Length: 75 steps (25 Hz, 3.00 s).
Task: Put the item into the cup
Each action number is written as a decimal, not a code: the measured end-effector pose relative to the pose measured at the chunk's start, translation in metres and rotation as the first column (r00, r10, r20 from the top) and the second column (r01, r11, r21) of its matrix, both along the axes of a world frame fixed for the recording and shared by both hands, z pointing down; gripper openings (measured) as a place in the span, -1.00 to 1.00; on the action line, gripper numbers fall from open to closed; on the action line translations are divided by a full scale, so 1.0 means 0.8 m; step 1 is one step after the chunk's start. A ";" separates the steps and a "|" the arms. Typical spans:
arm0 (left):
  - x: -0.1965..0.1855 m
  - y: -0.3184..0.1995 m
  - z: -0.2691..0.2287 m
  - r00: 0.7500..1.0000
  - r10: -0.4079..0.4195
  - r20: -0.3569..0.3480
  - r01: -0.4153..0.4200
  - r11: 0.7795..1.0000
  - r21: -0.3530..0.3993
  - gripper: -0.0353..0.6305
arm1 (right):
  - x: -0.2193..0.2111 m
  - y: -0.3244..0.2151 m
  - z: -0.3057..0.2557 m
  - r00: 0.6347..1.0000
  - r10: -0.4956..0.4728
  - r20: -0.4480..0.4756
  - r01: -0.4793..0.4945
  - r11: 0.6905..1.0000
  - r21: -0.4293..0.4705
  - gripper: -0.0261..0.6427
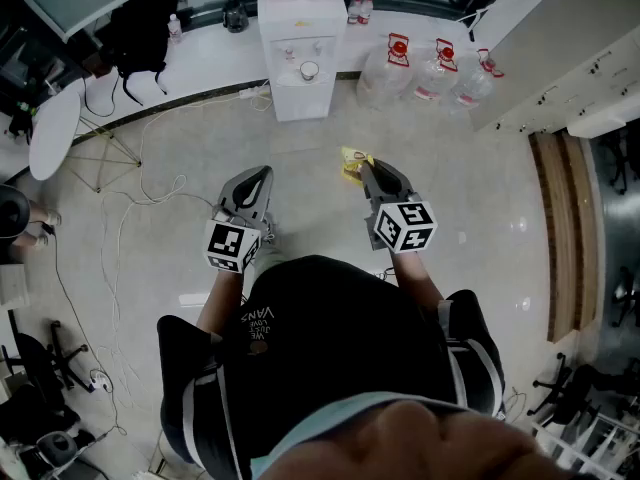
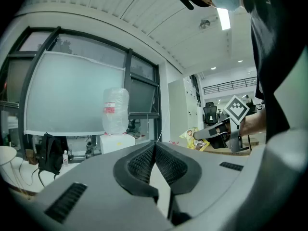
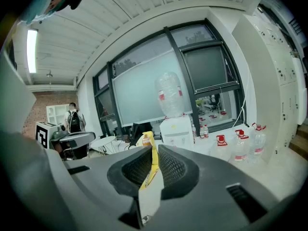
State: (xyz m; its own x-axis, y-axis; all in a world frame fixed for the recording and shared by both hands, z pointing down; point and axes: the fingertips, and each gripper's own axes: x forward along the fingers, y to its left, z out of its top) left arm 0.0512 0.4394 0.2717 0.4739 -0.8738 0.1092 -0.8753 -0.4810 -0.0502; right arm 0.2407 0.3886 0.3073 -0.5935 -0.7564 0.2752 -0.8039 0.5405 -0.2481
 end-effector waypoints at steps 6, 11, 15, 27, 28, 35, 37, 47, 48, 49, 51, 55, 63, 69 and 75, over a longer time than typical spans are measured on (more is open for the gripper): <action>0.001 0.005 -0.001 1.000 0.009 0.005 -0.009 1.000 -0.001 -0.84 | -0.002 0.004 -0.003 1.000 0.006 0.002 -0.006 1.000 0.001 -0.73; 0.003 -0.002 0.002 1.000 0.013 0.004 -0.013 1.000 -0.006 -0.84 | -0.001 -0.006 -0.002 1.000 0.002 0.022 -0.002 1.000 0.002 -0.73; -0.002 -0.021 0.004 1.000 0.002 0.010 -0.002 1.000 -0.006 -0.84 | -0.005 -0.022 -0.003 0.999 -0.005 0.054 0.005 1.000 0.000 -0.73; -0.072 -0.167 0.021 0.998 0.061 -0.026 -0.062 0.996 -0.068 -0.83 | -0.070 -0.147 0.005 0.996 0.071 0.060 -0.068 0.996 -0.056 -0.73; -0.079 -0.183 0.022 0.997 0.077 -0.025 -0.079 0.994 -0.071 -0.83 | -0.076 -0.160 0.004 0.994 0.089 0.063 -0.086 0.995 -0.058 -0.73; -0.121 -0.282 0.017 0.980 0.193 -0.049 -0.196 0.977 -0.080 -0.83 | -0.123 -0.247 -0.001 0.978 0.192 0.076 -0.188 0.981 -0.052 -0.73; -0.134 -0.307 0.024 0.976 0.214 -0.049 -0.217 0.972 -0.089 -0.83 | -0.135 -0.269 0.003 0.975 0.208 0.077 -0.204 0.977 -0.056 -0.73; -0.116 -0.428 0.054 0.977 0.202 -0.070 -0.210 0.969 -0.131 -0.83 | -0.128 -0.401 0.020 0.983 0.179 0.050 -0.175 0.982 -0.065 -0.73; -0.110 -0.443 0.054 0.979 0.190 -0.069 -0.197 0.972 -0.124 -0.83 | -0.124 -0.417 0.021 0.985 0.166 0.041 -0.163 0.985 -0.060 -0.73; -0.103 -0.456 0.055 0.982 0.179 -0.067 -0.186 0.975 -0.118 -0.83 | -0.119 -0.431 0.024 0.988 0.152 0.029 -0.150 0.987 -0.055 -0.73; -0.089 -0.481 0.062 0.985 0.162 -0.063 -0.168 0.979 -0.116 -0.83 | -0.111 -0.459 0.029 0.992 0.125 0.005 -0.124 0.991 -0.047 -0.73; -0.062 -0.535 0.079 0.991 0.118 -0.061 -0.125 0.985 -0.117 -0.83 | -0.095 -0.518 0.039 0.997 0.073 -0.017 -0.074 0.996 -0.047 -0.73; -0.022 -0.617 0.140 0.998 0.052 -0.023 -0.055 0.986 -0.156 -0.83 | -0.071 -0.605 0.090 0.996 0.001 -0.091 -0.008 0.997 -0.073 -0.73; -0.035 -0.649 0.224 0.996 0.086 0.027 -0.078 0.970 -0.232 -0.83 | -0.099 -0.650 0.140 0.991 0.014 -0.133 -0.019 0.999 -0.034 -0.73; -0.074 -0.672 0.320 0.985 0.165 0.059 -0.140 0.944 -0.300 -0.83 | -0.157 -0.680 0.199 0.975 0.050 -0.216 -0.045 0.999 0.028 -0.73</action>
